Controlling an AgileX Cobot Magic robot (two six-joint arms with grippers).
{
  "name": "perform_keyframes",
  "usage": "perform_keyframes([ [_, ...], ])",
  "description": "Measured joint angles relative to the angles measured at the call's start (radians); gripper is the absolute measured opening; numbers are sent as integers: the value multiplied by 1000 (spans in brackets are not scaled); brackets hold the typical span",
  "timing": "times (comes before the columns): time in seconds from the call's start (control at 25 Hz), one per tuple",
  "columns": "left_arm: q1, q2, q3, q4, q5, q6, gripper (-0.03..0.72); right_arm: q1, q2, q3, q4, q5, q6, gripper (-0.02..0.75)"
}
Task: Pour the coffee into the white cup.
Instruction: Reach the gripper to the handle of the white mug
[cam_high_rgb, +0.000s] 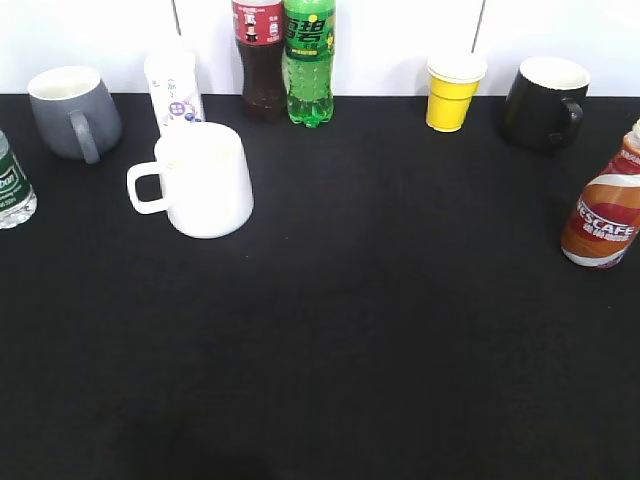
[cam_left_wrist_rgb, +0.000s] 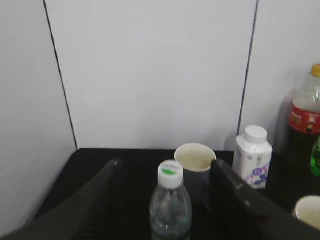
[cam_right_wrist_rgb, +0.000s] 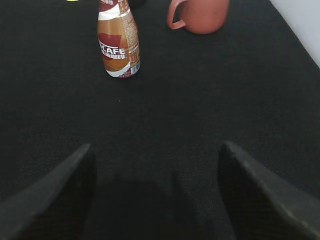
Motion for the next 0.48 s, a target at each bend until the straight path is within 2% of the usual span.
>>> perform_keyframes([
  [0.12,-131,204,18,-10,-225,0,417,0,0,0,0,0,0,574],
  [0.32,-388,448,264,-97,-690,0,417,0,0,0,0,0,0,574],
  [0.4,-444,574,309,-115,-827,0,417,0,0,0,0,0,0,574],
  [0.48,-464,709,311,-117,-939,0,417,0,0,0,0,0,0,574],
])
